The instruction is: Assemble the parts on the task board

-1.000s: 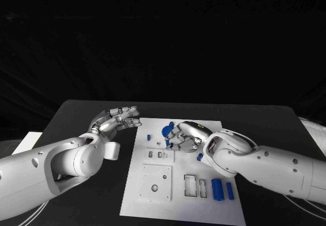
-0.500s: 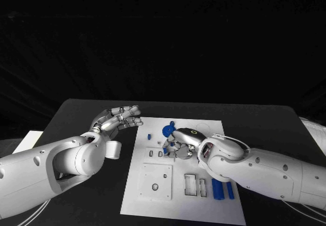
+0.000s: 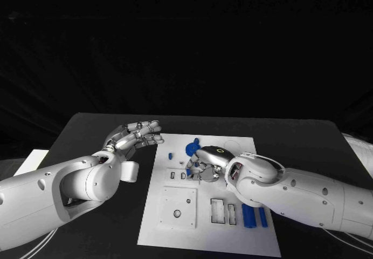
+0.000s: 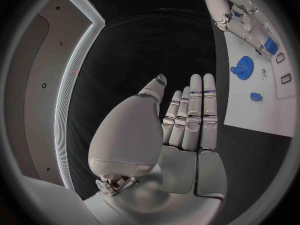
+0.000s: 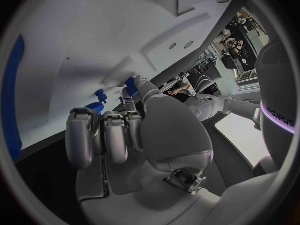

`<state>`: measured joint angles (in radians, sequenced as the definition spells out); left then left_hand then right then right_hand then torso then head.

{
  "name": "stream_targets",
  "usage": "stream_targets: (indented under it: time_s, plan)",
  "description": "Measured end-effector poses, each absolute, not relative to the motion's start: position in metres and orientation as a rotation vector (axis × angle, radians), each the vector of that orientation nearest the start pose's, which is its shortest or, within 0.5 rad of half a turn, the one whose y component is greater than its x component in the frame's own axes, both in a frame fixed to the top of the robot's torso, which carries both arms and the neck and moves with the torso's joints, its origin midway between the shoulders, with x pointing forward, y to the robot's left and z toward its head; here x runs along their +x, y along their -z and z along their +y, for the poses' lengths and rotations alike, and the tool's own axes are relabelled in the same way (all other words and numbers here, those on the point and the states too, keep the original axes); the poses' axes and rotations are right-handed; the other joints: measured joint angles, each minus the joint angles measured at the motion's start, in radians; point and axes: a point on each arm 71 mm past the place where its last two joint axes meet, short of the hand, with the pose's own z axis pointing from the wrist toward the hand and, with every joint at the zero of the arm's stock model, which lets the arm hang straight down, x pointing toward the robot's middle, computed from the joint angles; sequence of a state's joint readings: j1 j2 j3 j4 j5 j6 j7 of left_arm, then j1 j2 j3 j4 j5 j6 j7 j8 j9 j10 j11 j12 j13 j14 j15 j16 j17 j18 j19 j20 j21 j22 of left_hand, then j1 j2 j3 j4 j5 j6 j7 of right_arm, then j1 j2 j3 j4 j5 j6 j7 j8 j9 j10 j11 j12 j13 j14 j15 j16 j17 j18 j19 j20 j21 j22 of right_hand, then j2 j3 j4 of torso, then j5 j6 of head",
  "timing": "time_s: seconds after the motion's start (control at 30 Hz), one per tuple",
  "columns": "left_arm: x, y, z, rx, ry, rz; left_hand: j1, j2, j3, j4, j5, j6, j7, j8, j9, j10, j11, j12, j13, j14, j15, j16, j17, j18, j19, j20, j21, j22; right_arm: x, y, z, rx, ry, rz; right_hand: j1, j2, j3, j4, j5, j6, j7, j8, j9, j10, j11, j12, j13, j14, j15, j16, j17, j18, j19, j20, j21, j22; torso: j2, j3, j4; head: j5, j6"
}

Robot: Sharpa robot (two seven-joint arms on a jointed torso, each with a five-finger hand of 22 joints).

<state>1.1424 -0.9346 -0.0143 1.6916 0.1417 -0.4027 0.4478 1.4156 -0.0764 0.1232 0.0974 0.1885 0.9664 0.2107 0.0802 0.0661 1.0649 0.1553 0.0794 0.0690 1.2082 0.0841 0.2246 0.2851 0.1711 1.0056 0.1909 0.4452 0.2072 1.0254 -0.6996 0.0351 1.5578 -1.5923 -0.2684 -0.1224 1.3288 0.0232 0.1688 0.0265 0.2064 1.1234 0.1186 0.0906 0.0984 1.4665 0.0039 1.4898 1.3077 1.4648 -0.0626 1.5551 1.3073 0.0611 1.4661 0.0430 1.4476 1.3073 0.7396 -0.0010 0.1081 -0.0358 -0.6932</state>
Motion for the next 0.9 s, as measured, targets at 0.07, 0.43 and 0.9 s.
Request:
stream_targets:
  time_s: [0.07,0.43,0.9]
  plan:
    - [0.4533,0.1837,0.2132,-1.31,1.568,1.336,0.0,0.0,0.0,0.0,0.0,0.0,0.0,0.0,0.0,0.0,0.0,0.0,0.0,0.0,0.0,0.0,0.0,0.0,0.0,0.0,0.0,0.0,0.4447,0.2313,-0.1148,-0.287,-0.796,1.726,-0.006,-0.006,0.0,0.0,0.0,0.0,0.0,0.0,0.0,0.0,0.0,-0.004,0.0,0.0,0.0,0.0,0.0,0.0,0.0,0.0,0.0,0.0,0.0,-0.0001,0.0001,0.0,0.0]
    - [0.4531,0.1837,0.2139,-1.311,1.567,1.336,0.0,0.0,0.0,0.0,0.0,0.0,0.0,0.0,0.0,0.0,0.0,0.0,0.0,0.0,0.0,0.0,0.0,0.0,0.0,0.0,0.0,0.001,0.4442,0.2313,-0.1145,-0.303,-0.777,1.736,-0.035,-0.035,0.001,0.001,0.0,0.015,-0.014,-0.008,-0.002,0.0,0.0,-0.021,0.0,0.0,0.0,0.0,0.001,0.0,0.0,0.0,0.0,-0.007,0.0,-0.0004,0.0003,-0.002,-0.003]
    - [0.453,0.1838,0.2139,-1.312,1.566,1.338,0.002,0.01,0.004,-0.004,0.0,0.0,0.0,-0.004,0.0,0.0,0.0,-0.004,0.0,0.0,0.0,-0.002,0.005,0.0,0.0,0.0,0.003,0.003,0.4433,0.2311,-0.1138,-0.307,-0.764,1.736,-0.083,-0.083,-0.017,0.014,0.008,-0.022,-0.005,-0.025,-0.018,0.0,0.021,-0.063,0.0,0.003,0.011,0.0,0.001,0.0,0.0,0.001,-0.004,-0.015,0.001,-0.0003,0.0006,-0.005,0.003]
